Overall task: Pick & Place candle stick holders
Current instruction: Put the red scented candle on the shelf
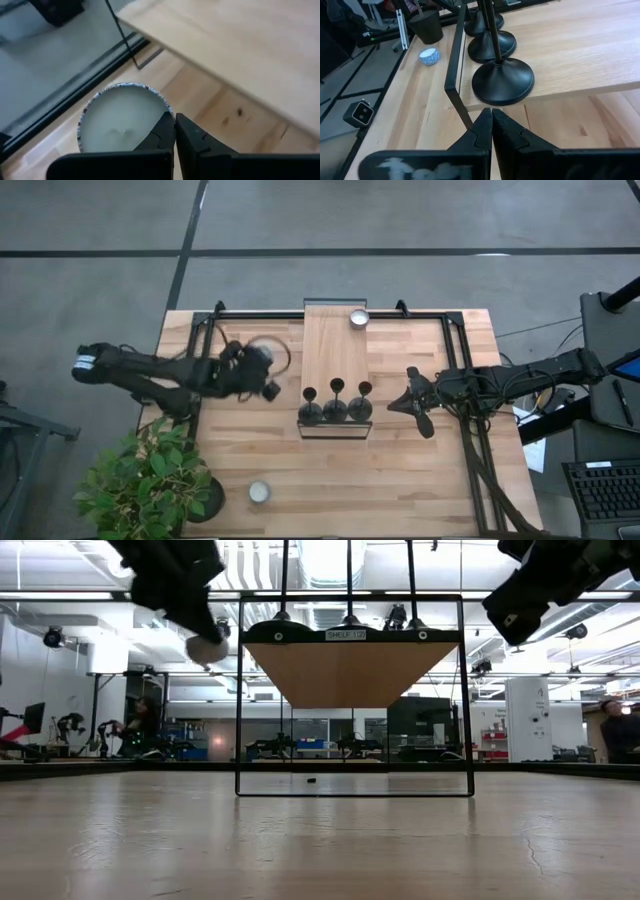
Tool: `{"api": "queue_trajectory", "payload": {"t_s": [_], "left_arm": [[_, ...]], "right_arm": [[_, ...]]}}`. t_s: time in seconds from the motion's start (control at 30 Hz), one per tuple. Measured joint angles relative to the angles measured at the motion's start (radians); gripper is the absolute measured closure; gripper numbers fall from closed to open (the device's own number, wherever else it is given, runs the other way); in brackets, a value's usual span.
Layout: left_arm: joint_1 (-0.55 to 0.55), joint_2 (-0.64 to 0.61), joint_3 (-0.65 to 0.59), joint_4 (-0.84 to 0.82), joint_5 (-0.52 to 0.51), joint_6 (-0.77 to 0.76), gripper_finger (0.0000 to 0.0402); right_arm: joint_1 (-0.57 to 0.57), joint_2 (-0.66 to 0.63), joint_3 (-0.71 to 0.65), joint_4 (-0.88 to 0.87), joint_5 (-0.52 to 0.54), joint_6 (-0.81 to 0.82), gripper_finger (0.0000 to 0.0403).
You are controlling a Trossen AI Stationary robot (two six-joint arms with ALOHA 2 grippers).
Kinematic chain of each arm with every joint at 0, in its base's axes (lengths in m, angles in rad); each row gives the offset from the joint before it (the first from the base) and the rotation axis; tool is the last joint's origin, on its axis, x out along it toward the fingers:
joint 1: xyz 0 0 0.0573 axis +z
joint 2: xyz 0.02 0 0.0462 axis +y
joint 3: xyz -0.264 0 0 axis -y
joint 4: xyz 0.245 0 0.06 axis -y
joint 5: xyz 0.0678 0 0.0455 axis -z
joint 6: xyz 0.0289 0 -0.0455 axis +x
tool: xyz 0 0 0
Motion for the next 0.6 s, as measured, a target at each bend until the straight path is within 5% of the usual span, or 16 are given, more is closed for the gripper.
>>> {"api": "queue_trajectory", "payload": {"t_s": [0.33, 0.6], "left_arm": [[0.331, 0.029, 0.080, 0.319, 0.418, 0.198, 0.0401], [0.463, 0.145, 0.080, 0.590, 0.599, 0.228, 0.0401]], "right_arm": [[0.000, 0.000, -0.005, 0.002, 0.000, -0.012, 0.0394], [0.000, 0.000, -0.007, 0.000, 0.000, -0.015, 0.0394]]}}
